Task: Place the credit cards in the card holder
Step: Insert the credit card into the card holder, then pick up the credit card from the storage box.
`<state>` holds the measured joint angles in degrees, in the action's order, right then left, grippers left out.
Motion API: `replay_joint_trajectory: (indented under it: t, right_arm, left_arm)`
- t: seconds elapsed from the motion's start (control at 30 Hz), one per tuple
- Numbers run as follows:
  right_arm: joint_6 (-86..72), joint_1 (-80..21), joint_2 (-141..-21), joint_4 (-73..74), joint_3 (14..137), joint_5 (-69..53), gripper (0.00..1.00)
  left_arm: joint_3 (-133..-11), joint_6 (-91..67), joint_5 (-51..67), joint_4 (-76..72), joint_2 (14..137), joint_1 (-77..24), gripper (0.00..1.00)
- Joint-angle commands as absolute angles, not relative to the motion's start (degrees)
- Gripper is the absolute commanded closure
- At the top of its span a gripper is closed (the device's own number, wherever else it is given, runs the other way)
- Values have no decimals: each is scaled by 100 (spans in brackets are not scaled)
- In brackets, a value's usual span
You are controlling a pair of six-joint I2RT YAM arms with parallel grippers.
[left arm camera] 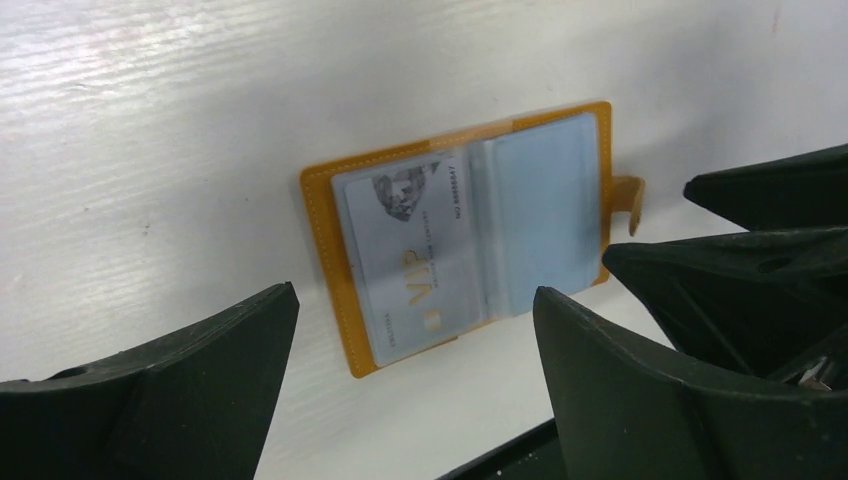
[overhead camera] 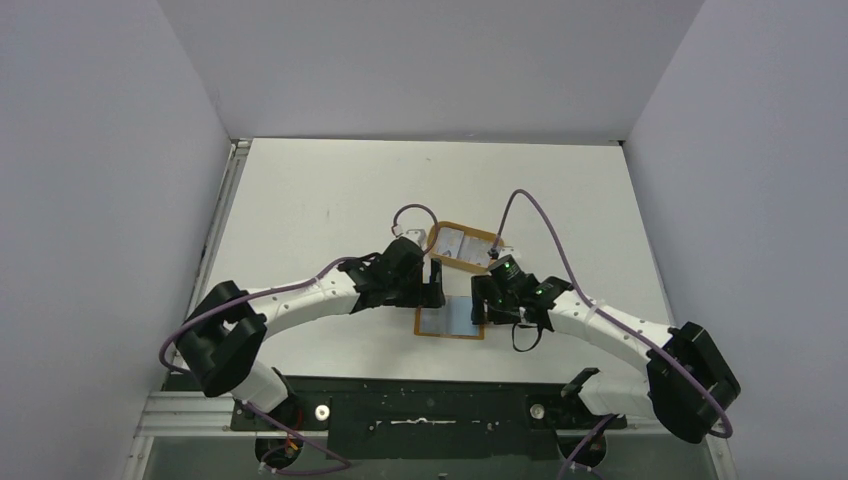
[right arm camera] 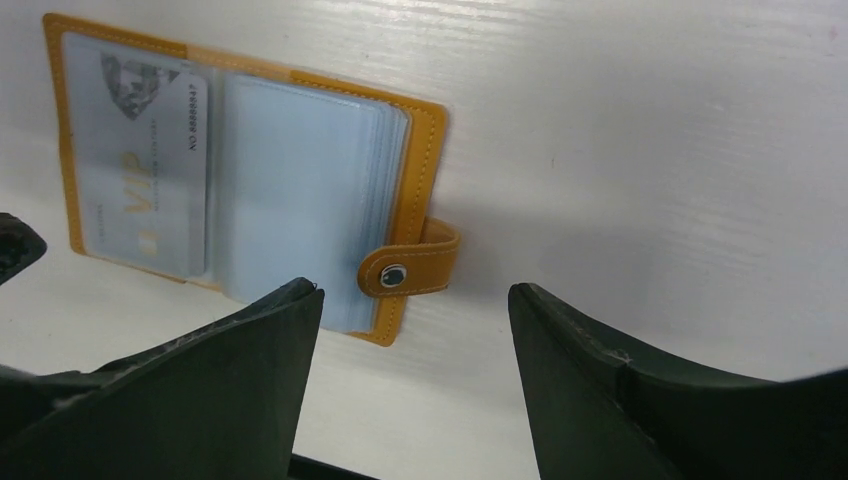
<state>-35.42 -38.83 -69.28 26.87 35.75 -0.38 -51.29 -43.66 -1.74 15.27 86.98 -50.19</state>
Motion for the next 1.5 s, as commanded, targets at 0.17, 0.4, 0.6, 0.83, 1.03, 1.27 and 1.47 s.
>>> replay_joint_trajectory:
  t: [0.17, 0.4, 0.6, 0.83, 1.03, 1.27, 1.47]
  right_arm:
    - [-3758, -3973, -7189, 2792, 3945, 971, 39]
    - [-3804, -3926, -6800, 3053, 3832, 1226, 56]
    - [-3831, -3894, -6268, 3008, 3860, 983, 45]
    - [-4012, -3183, -6212, 2368, 4494, 157, 36]
    - [-4436, -2666, -7346, 818, 4950, -328, 32]
    - [-4871, -2648, -9173, 167, 5787, -568, 34]
    - [-4934, -2670, -9921, 154, 6158, -444, 35]
  left_arm:
    - [-5341, -4191, -793, 1887, 9164, -5021, 17]
    - [-5145, -4345, -773, 1788, 9177, -4945, 20]
    - [-5015, -4508, -615, 1783, 8830, -4753, 21]
    - [-4588, -4835, -209, 1701, 7845, -4151, 20]
    - [-4019, -4952, -346, 1673, 6834, -3945, 20]
    - [-3880, -4979, -351, 1859, 6522, -3896, 20]
    - [-3773, -4989, -332, 1776, 6488, -3879, 20]
